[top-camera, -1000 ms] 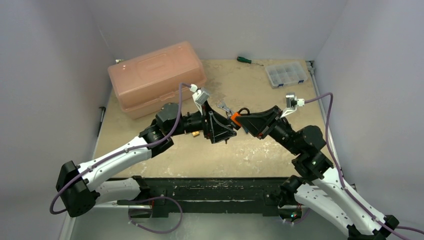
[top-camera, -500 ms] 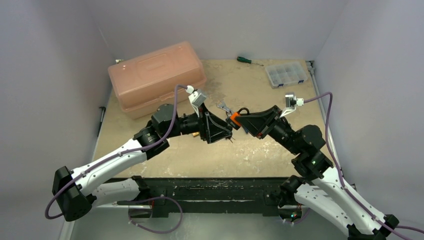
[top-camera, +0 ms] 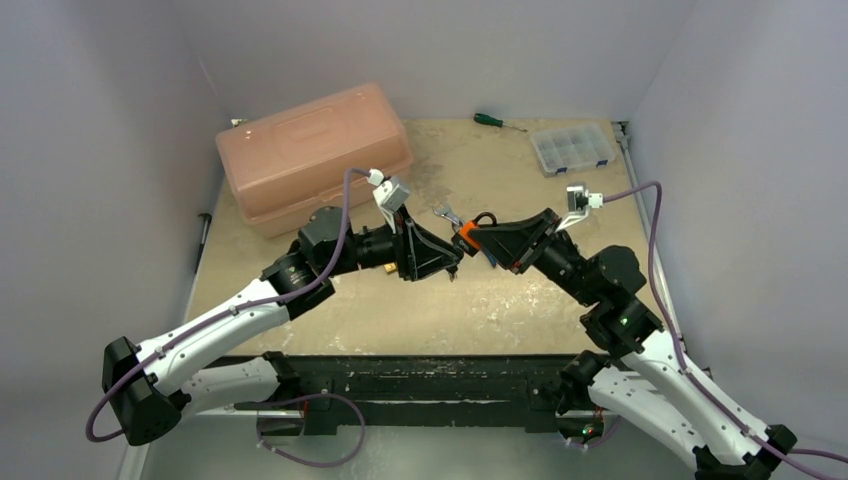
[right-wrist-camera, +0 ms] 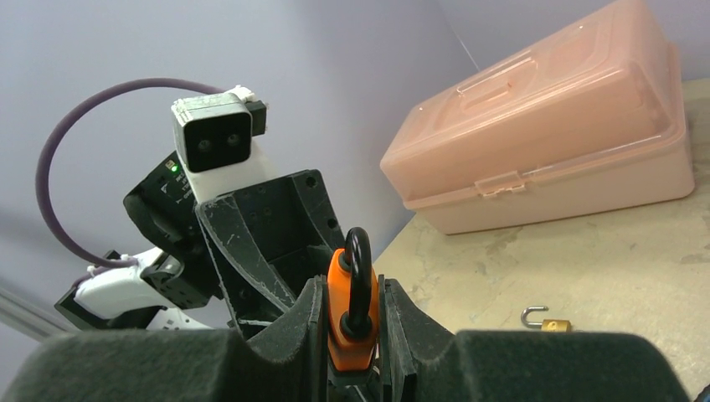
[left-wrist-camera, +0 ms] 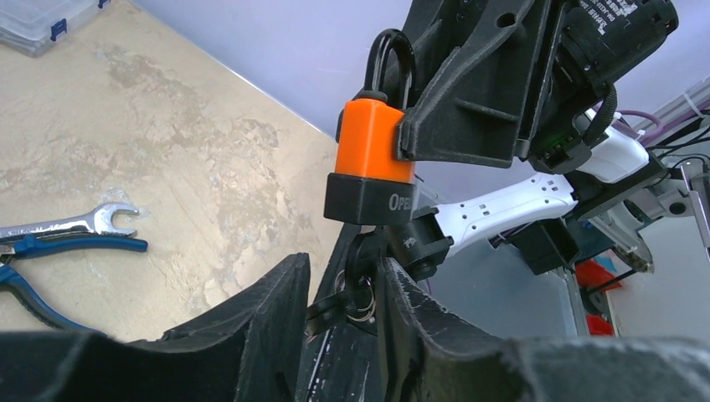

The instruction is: Unlock with the key

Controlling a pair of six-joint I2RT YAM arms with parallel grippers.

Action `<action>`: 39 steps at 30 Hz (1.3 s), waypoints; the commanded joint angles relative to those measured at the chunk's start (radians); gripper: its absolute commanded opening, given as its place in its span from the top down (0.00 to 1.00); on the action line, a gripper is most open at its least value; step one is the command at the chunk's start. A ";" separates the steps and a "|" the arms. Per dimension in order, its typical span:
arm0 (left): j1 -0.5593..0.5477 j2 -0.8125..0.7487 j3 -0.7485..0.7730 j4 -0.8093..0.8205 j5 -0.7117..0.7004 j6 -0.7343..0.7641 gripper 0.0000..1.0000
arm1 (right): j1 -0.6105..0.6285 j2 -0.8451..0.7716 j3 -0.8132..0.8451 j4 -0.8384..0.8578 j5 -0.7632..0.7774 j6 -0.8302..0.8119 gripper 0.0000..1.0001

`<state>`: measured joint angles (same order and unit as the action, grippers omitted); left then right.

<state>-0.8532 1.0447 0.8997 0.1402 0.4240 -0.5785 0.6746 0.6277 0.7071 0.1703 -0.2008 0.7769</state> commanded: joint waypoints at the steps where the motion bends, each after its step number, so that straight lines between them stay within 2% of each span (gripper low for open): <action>1: -0.001 -0.011 0.039 0.023 -0.023 0.024 0.67 | 0.001 -0.004 0.061 0.070 -0.012 0.002 1.00; 2: 0.000 -0.010 0.040 0.024 -0.023 0.024 0.71 | 0.002 -0.002 0.060 0.072 -0.013 0.004 1.00; 6: 0.000 0.003 0.043 0.029 -0.029 0.013 1.00 | 0.002 0.004 0.056 0.083 -0.020 0.007 1.00; 25: -0.001 0.032 0.092 0.002 -0.118 0.021 1.00 | 0.002 0.017 0.020 0.100 -0.064 0.007 1.00; 39: -0.019 0.040 0.121 -0.081 -0.278 0.151 1.00 | 0.001 0.041 0.042 0.036 -0.034 0.025 1.00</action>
<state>-0.8726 1.0683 0.9546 0.0486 0.3046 -0.5129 0.6605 0.6750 0.7067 0.1791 -0.1730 0.7666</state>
